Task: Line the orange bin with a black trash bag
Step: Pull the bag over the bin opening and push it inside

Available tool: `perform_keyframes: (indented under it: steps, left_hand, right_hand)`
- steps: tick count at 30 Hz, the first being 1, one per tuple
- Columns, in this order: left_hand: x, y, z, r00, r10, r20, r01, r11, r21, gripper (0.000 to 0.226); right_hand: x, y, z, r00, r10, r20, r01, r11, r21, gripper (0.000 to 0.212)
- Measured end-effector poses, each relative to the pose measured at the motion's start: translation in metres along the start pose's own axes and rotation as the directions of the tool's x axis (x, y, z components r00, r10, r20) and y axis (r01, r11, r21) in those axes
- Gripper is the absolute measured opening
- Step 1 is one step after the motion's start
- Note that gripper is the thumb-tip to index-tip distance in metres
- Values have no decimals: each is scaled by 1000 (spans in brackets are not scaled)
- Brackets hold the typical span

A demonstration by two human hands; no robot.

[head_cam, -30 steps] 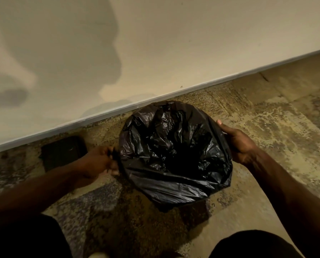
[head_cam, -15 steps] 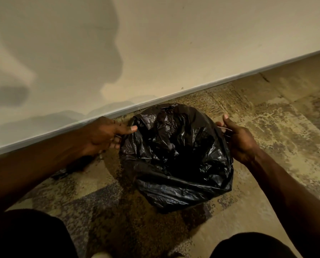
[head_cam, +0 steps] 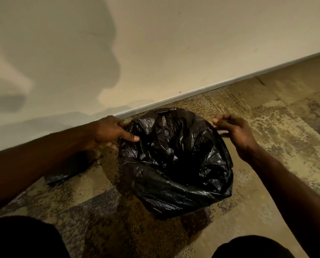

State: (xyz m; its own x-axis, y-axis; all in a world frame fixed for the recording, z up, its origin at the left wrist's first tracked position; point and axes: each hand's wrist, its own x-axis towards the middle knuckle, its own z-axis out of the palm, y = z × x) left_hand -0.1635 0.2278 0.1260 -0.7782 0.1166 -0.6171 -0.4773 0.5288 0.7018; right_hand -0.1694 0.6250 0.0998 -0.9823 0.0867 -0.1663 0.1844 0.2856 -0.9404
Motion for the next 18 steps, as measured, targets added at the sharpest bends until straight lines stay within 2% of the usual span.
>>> perform_keyframes:
  steps: [1, 2, 3, 4, 5, 7, 9, 10, 11, 12, 14, 15, 16, 18]
  left_hand:
    - [-4, 6, 0, 997, 62, -37, -58, 992, 112, 42]
    - [-5, 10, 0, 983, 154, -101, -128, 965, 229, 49]
    - [-5, 13, 2, 944, 283, -168, -213, 916, 340, 55]
    - [-5, 17, 5, 873, 438, -213, -316, 842, 437, 59]
    - [-5, 20, 9, 783, 592, -192, -435, 741, 512, 57]
    - [-9, 29, 19, 600, 800, 23, -659, 478, 580, 48]
    - [-13, 37, 34, 461, 837, 294, -776, 220, 591, 47]
    - [-16, 40, 41, 455, 787, 416, -785, 134, 605, 53]
    - [-18, 40, 49, 503, 686, 525, -760, 62, 648, 61]
    - [-19, 38, 55, 580, 543, 607, -709, -30, 704, 68]
    - [-21, 26, 65, 717, 262, 646, -598, -245, 763, 70]
    - [-20, 20, 67, 752, 194, 630, -562, -310, 767, 65]
    - [-21, 17, 68, 763, 183, 620, -546, -330, 770, 60]
    - [-22, 14, 66, 760, 237, 605, -559, -238, 794, 58]
  right_hand:
    - [-2, -6, 1, 987, -144, -70, 136, 984, -112, 28]
    - [-4, -14, 2, 949, -307, -70, 283, 929, -237, 26]
    - [-7, -23, 4, 889, -457, -2, 428, 835, -345, 23]
    - [-10, -32, 8, 814, -571, 108, 559, 719, -413, 19]
    - [-13, -42, 13, 739, -634, 228, 659, 609, -442, 15]
    - [-17, -54, 26, 615, -644, 455, 782, 424, -457, 12]
    - [-18, -56, 37, 519, -529, 671, 848, 223, -480, 18]
    - [-17, -52, 40, 490, -455, 743, 862, 125, -492, 19]
    - [-16, -47, 41, 485, -394, 780, 860, 58, -506, 22]
    - [-14, -43, 40, 499, -346, 794, 848, 5, -531, 26]
    - [-11, -32, 37, 525, -291, 800, 817, -90, -569, 30]
    - [-11, -26, 35, 522, -281, 805, 812, -126, -570, 30]
    - [-12, -23, 35, 525, -265, 809, 813, -124, -568, 32]
    - [-18, -22, 34, 545, -266, 795, 821, -20, -570, 36]
